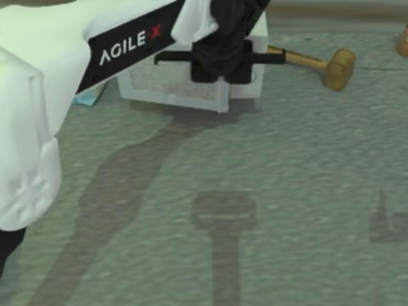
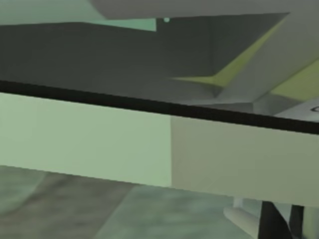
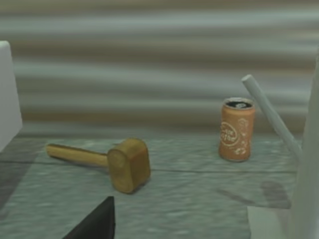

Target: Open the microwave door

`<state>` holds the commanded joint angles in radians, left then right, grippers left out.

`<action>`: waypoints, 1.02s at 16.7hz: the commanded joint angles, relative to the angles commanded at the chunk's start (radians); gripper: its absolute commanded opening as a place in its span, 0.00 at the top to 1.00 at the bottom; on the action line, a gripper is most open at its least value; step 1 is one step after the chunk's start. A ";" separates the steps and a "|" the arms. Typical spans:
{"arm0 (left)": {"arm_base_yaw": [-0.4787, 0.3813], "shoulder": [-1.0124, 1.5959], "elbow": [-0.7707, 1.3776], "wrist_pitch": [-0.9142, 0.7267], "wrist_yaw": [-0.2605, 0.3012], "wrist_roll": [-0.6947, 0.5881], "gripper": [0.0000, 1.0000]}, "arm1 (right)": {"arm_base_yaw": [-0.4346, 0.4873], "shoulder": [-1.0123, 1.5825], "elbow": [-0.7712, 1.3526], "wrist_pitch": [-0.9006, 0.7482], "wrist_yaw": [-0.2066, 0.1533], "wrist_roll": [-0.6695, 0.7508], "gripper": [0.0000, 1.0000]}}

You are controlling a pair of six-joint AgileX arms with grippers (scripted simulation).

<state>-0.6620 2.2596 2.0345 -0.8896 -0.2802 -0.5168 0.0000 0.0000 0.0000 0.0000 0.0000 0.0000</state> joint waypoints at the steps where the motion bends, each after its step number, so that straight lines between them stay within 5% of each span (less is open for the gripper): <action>1: 0.000 0.000 0.000 0.000 0.000 0.000 1.00 | 0.000 0.000 0.000 0.000 0.000 0.000 0.00; 17: 0.008 -0.100 -0.166 0.090 0.045 0.095 1.00 | 0.000 0.000 0.000 0.000 0.000 0.000 0.00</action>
<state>-0.6542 2.1593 1.8688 -0.7999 -0.2350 -0.4218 0.0000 0.0000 0.0000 0.0000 0.0000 0.0000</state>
